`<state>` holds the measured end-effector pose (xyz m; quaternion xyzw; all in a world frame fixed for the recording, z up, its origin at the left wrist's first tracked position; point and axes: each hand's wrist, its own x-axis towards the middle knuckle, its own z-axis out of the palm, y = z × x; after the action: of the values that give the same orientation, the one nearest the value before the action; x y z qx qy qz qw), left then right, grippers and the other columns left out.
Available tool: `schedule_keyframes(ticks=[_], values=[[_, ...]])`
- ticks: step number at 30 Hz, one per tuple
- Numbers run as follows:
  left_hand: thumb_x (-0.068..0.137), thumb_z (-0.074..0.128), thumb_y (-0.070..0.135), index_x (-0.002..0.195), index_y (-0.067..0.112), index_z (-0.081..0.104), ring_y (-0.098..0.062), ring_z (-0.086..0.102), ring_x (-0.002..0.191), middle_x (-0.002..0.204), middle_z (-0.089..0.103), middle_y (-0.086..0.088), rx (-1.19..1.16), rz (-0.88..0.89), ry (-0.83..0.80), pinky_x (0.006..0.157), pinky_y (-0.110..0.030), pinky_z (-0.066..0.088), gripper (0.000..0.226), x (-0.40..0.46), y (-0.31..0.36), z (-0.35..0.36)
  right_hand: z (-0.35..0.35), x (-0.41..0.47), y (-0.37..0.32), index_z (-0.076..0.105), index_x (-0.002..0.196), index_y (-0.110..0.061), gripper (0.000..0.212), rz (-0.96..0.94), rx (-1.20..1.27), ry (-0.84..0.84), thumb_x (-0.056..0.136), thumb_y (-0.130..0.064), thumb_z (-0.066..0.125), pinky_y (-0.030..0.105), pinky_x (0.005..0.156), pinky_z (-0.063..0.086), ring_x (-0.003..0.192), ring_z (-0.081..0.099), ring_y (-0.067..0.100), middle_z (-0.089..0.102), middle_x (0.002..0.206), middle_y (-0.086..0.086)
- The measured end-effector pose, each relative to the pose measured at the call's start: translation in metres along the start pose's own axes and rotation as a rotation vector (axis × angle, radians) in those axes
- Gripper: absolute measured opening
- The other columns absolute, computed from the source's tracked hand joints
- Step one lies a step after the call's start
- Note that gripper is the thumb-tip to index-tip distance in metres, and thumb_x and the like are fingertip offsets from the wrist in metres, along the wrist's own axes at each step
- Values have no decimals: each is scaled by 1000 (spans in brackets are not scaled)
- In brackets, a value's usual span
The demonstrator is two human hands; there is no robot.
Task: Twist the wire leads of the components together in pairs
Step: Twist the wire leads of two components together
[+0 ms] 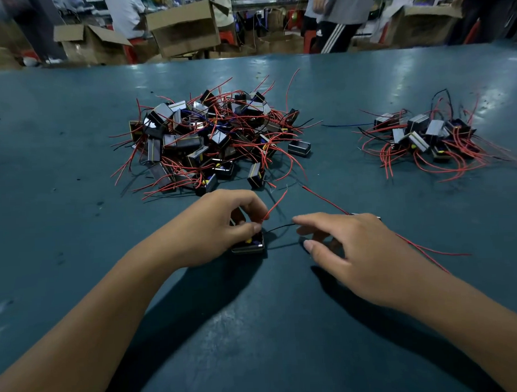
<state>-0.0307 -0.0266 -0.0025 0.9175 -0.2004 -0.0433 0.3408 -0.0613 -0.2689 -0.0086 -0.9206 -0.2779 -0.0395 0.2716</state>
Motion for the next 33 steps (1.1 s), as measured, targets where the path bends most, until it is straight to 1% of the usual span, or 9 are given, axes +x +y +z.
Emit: schedule_keyframes(ticks=[5, 8, 13, 16, 19, 23, 27, 31, 33], values=[[97, 63, 11, 100, 25, 70, 0, 63, 75, 87, 71, 16, -64, -23, -22, 69, -16, 50, 16, 0, -2, 0, 5, -1, 0, 65, 127, -25, 35, 38, 99, 46, 92, -24, 65, 1, 86, 40, 99, 61, -9, 72, 113, -18], [95, 49, -2, 99, 25, 68, 0, 62, 74, 93, 73, 9, -92, -70, -35, 69, -14, 46, 33, -1, 0, -1, 6, -3, 2, 69, 117, -22, 26, 32, 140, 56, 91, -21, 66, 3, 82, 43, 93, 62, -14, 72, 105, -20], [92, 45, -5, 106, 21, 65, -5, 64, 79, 99, 73, 9, -106, -92, -70, 74, -19, 49, 36, -5, 4, -6, 3, -7, -1, 68, 117, -20, 25, -53, 109, 69, 92, -20, 66, 11, 81, 49, 90, 66, -6, 72, 104, -18], [92, 51, -4, 109, 17, 64, -4, 63, 82, 100, 72, 10, -133, -91, -89, 77, -19, 50, 30, -9, 8, -10, 2, -9, -8, 62, 130, -21, 35, -150, -1, 66, 96, -27, 59, 24, 88, 48, 102, 64, 3, 69, 112, -11], [89, 70, 10, 103, 22, 62, 3, 57, 71, 89, 67, 22, -88, -69, -88, 68, -15, 47, 20, -11, 9, -11, 5, -5, -18, 50, 143, -15, 51, -270, -30, 18, 94, -25, 58, 25, 95, 44, 114, 57, 11, 64, 121, -5], [89, 73, 22, 95, 22, 61, -6, 59, 72, 83, 67, 10, -1, -21, -31, 66, -21, 46, 13, -9, 11, -8, 8, 0, -20, 49, 144, -16, 50, -392, -42, -78, 95, -16, 58, 28, 110, 37, 133, 46, 15, 49, 148, -2], [94, 66, 13, 88, 21, 65, -8, 65, 74, 80, 70, 8, -22, -63, -20, 71, -28, 52, 10, -9, 11, -11, -4, -3, -7, 69, 117, -9, 32, -368, -26, 97, 88, -2, 58, 33, 101, 45, 117, 60, 18, 65, 127, 2], [93, 63, 11, 86, 19, 67, -9, 65, 71, 81, 71, 6, -27, -103, -10, 62, -25, 51, 11, -10, 10, -13, -20, -1, 6, 72, 103, -7, 22, -287, -33, 406, 91, -2, 54, 25, 91, 47, 99, 65, 17, 70, 102, 2], [92, 63, 12, 87, 19, 67, -14, 67, 77, 82, 72, 4, -38, -112, -5, 68, -33, 54, 10, -9, 11, -13, -24, 1, 10, 72, 101, -9, 21, -199, -11, 480, 92, -5, 54, 20, 84, 47, 92, 64, 15, 70, 97, 1]])
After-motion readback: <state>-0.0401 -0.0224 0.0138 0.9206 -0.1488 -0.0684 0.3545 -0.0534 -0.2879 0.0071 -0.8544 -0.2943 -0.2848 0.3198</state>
